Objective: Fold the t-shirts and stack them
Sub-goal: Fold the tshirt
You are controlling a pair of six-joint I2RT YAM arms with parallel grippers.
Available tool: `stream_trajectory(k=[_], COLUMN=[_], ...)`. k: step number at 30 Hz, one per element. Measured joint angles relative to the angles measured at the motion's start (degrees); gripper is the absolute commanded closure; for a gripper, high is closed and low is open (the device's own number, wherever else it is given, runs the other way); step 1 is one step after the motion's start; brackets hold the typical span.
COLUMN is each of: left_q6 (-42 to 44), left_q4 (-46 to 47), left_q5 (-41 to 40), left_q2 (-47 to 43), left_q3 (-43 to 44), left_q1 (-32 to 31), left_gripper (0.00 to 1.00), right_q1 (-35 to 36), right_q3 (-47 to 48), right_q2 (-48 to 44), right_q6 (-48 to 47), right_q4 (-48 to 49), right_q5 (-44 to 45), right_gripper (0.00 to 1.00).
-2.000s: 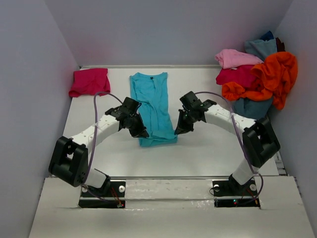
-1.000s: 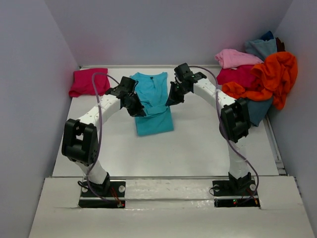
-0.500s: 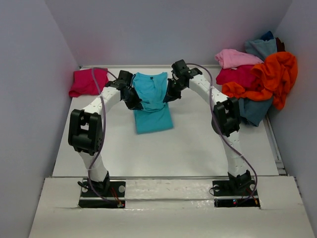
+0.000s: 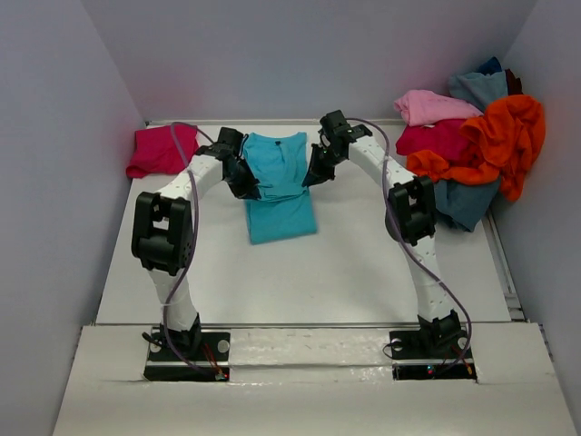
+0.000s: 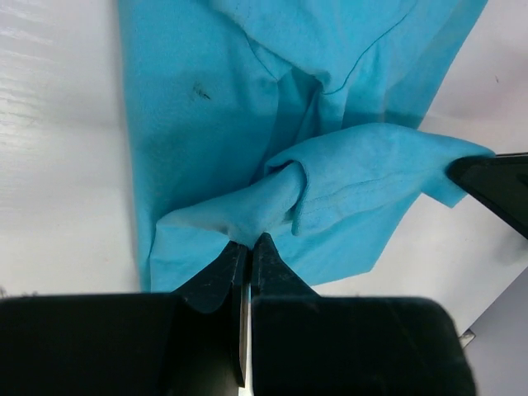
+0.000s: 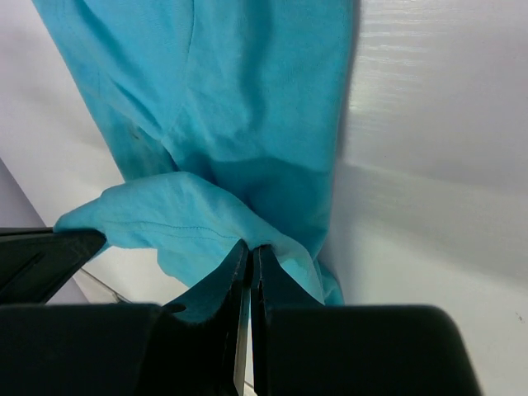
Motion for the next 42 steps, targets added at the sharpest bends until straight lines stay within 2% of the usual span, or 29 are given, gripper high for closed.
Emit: stream_trajectory(k=[24, 36, 39, 42], left_q6=[0.2, 0.8, 1.1, 1.4], left_q4=[0.8, 0.8, 0.8, 0.6], left_q5=[-1.0, -1.2, -1.2, -1.2], left_q2=[2.6, 6.3, 7.3, 8.2], left_q3=[0.6, 5.9, 7.4, 8.4], left_q1=[1.2, 2.3, 2.7, 2.8], left_gripper=[0.94, 0.94, 0.94, 0.94], right_q1=[0.0, 0.0, 0.0, -0.3], right_q3=[5.9, 7.2, 8.7, 9.0], right_q2=[5.3, 6.9, 7.4, 7.6], right_q6=[-2.8, -3.5, -3.6, -3.8], right_q4=[-0.1, -0.5, -0.8, -1.0], right_q5=[-4.2, -4.3, -4.3, -4.3], right_gripper=[0.93, 0.93, 0.89, 0.75])
